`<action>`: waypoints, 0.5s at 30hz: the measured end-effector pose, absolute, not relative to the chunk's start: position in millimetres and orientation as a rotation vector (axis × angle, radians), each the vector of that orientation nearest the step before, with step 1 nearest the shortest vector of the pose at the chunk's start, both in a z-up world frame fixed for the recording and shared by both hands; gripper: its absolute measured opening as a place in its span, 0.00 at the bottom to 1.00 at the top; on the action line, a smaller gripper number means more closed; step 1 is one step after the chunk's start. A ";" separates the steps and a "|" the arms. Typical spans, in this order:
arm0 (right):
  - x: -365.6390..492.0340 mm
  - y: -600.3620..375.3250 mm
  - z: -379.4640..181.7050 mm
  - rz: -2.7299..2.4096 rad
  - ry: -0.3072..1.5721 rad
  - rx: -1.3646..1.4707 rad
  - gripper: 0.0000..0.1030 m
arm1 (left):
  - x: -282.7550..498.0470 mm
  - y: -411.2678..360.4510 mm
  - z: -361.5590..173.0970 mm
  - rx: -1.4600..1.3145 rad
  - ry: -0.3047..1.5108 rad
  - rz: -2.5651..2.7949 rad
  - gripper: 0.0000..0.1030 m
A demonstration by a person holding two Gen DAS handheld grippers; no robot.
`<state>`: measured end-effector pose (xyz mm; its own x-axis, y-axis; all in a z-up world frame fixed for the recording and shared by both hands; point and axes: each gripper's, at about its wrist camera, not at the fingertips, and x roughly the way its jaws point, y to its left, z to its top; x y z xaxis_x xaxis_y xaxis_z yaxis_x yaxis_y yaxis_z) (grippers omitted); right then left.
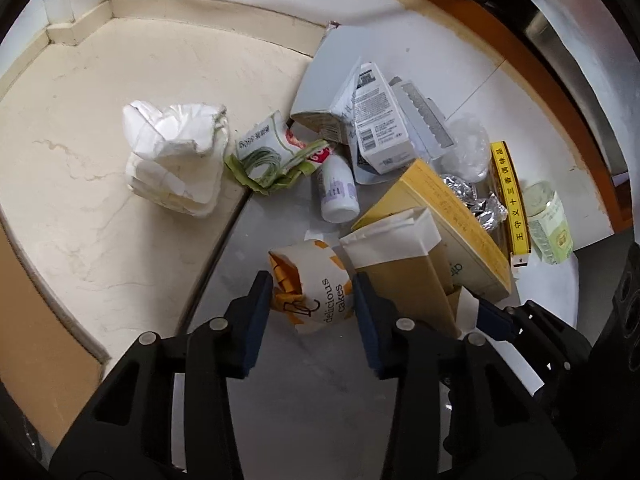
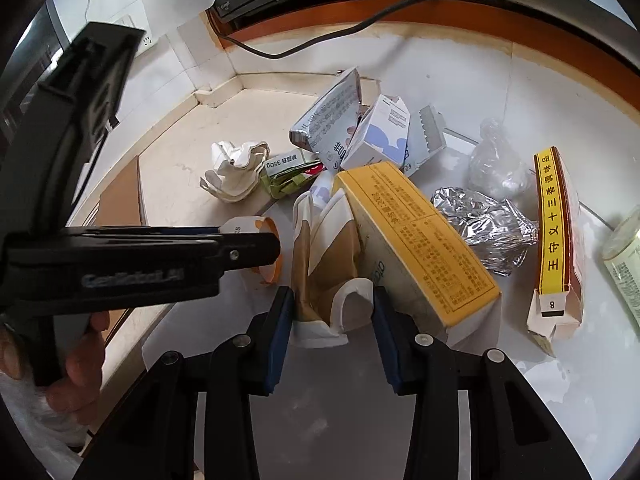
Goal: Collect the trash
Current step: 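Grasp the paper cake cup with the left tool while the right tool grasps the brown paper bag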
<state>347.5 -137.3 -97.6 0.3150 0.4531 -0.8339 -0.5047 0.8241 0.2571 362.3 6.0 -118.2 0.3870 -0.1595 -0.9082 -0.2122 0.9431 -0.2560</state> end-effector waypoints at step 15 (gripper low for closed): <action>317.1 -146.7 -72.4 0.603 1.033 -0.039 0.36 | 313.3 16.1 -84.8 -0.368 1.102 0.028 0.34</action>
